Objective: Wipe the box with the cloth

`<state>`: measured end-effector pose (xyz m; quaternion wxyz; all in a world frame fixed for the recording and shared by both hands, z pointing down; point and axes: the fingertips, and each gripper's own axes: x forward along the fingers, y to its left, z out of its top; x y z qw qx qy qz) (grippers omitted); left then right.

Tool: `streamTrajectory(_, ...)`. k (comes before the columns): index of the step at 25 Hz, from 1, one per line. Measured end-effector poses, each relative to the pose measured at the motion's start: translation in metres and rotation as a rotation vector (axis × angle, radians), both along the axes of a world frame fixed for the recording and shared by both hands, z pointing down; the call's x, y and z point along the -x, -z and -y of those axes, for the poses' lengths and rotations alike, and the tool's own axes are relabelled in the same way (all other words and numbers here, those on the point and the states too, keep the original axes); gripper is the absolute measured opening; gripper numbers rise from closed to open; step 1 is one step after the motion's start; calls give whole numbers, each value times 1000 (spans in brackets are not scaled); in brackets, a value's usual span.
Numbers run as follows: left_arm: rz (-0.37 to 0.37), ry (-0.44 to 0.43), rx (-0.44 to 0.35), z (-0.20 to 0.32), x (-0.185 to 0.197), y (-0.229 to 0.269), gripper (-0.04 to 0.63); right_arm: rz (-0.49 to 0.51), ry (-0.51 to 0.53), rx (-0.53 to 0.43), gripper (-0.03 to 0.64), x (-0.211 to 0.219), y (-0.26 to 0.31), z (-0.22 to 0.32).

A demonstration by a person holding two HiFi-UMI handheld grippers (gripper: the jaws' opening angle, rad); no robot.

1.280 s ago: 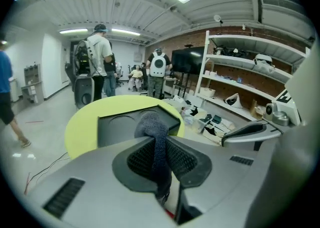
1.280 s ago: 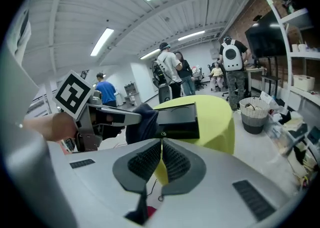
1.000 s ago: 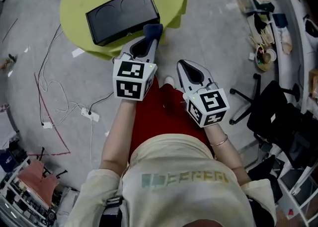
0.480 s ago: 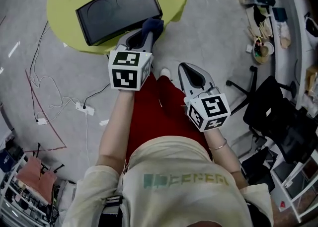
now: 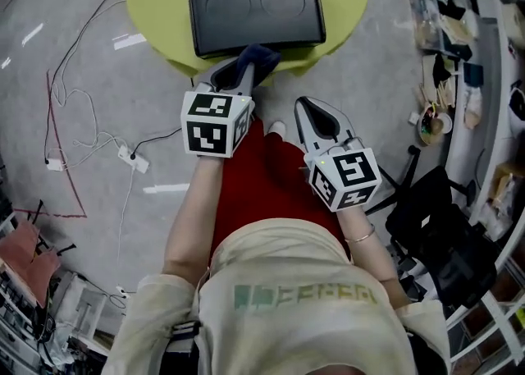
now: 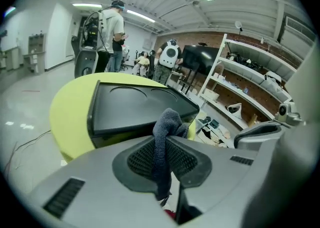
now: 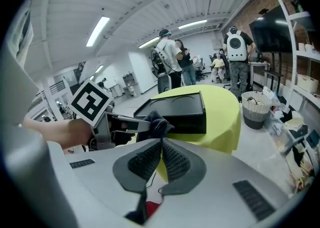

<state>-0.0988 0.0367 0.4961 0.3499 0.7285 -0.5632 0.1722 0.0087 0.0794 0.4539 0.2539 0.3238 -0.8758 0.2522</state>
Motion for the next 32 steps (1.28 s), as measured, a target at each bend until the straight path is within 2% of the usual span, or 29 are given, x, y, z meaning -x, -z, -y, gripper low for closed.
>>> streamTrajectory(9,32,105,20,-24,68,7,63,25,131,-38,38,71,14,9)
streamTrajectory(19,70,194,38,-55,125,19,63,60,251,-69,38,133,26,8)
streamTrajectory(26,41,243,-9,-59,162,40,63,55,304,-95,38,163,34,5)
streamTrajectory(32,41,245,-63,-25,191,49,63,36,297,-107,38,174,37,11)
